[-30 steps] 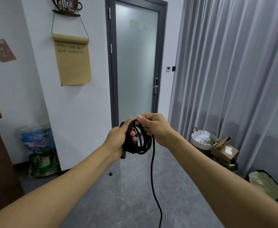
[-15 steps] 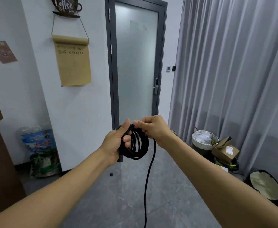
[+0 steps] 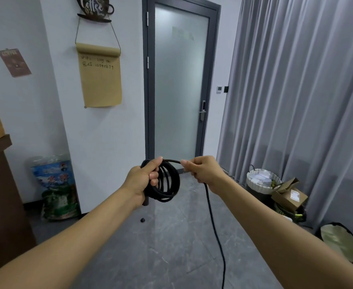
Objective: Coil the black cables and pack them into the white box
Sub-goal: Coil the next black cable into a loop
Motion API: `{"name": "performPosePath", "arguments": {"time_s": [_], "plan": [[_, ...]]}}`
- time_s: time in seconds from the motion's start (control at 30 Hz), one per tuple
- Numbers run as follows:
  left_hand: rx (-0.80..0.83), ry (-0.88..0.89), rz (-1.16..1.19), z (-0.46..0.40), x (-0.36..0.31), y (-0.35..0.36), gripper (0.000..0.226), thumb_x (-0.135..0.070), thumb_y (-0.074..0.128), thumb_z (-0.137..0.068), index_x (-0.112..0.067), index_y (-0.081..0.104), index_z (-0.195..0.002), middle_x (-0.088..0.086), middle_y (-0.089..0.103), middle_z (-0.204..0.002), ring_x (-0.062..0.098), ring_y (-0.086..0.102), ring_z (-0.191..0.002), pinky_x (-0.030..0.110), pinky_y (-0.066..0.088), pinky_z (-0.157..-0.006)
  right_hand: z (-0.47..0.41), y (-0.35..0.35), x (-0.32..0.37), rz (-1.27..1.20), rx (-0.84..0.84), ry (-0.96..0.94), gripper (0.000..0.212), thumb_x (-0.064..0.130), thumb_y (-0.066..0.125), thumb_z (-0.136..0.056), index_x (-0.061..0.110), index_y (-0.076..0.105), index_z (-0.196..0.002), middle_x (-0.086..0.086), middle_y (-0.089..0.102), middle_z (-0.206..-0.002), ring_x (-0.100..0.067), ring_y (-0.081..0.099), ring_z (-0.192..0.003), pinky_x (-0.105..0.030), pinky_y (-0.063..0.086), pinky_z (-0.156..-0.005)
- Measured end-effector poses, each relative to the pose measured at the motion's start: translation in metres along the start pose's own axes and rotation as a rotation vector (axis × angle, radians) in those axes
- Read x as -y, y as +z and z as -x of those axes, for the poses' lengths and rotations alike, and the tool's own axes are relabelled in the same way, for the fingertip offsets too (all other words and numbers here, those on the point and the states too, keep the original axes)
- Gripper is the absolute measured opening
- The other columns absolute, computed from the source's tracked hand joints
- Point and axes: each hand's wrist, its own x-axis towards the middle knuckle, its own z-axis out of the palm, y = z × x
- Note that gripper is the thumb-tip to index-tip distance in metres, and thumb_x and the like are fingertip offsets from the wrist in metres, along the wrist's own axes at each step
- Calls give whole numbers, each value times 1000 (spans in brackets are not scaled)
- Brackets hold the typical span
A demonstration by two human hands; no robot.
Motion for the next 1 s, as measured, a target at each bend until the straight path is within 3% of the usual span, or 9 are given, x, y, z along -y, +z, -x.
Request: {"name": "performPosePath", "arguments": {"time_s": [0.13,0.3,0.4,0.53,0.7,0.77,0.9,0.93,1.0], "plan": [[-117,44,-5,-12,-4,-19,28,-25,66,-87,-16,49,-67,-9,36,-39,6,34,-33,14,35,-39,0,-23,-20,58,-88,37,27,28,67,-86,7,67,-69,0,48,-56,-11,34,-50,-20,29,-47],[-255,43,-20,-26,-10,-42,23,-23,67,-86,-16,52,-70,-8,40,-39,6,36,-33,14,36,-39,1,-42,-34,125,-163,42,21,23,69,-84,2,72,-85,-1,53,-59,-10,39,-52,-20,30,-50],[-349,48,-16,-33,-17,-57,19,-25,70,-84,-14,57,-76,-7,46,-44,8,41,-42,21,41,-48,0,-49,-38,156,-217,31,18,24,70,-83,6,73,-85,-1,54,-59,-10,39,-52,-19,30,-46],[-447,196,-287,-35,-18,-57,27,-28,66,-86,-9,55,-69,3,52,-57,17,47,-51,30,45,-62,-2,-47,-38,215,-291,-66,15,19,71,-83,4,73,-84,2,54,-57,-8,41,-49,-17,33,-47],[-443,312,-441,-28,-16,-34,39,-29,60,-89,-6,54,-58,8,56,-55,18,53,-49,26,43,-53,2,-15,-16,478,-74,-279,11,17,68,-84,8,75,-83,-1,70,-75,-16,62,-70,-33,54,-72],[-423,336,-485,-27,-15,-27,40,-30,59,-90,-6,55,-58,7,57,-55,17,54,-49,26,44,-54,7,-2,-1,503,62,-350,12,17,67,-85,8,75,-85,1,70,-81,-12,62,-73,-30,54,-75],[-363,364,-522,-24,-12,-15,42,-30,59,-91,-6,55,-57,5,58,-54,15,55,-46,25,45,-50,15,11,24,332,277,-389,13,14,66,-86,3,73,-89,-2,71,-85,-3,61,-72,-11,48,-73],[-341,368,-525,-22,-12,-13,42,-29,59,-91,-6,56,-57,5,58,-53,12,55,-44,22,45,-48,15,12,27,249,306,-377,13,13,65,-86,2,73,-87,-3,70,-82,-2,62,-72,-13,50,-77],[-281,368,-498,-19,-10,-8,40,-28,60,-91,-4,57,-60,5,58,-54,7,55,-42,17,45,-46,15,13,28,80,334,-352,12,11,63,-88,5,72,-83,-8,69,-82,-12,63,-79,-32,53,-87]]}}
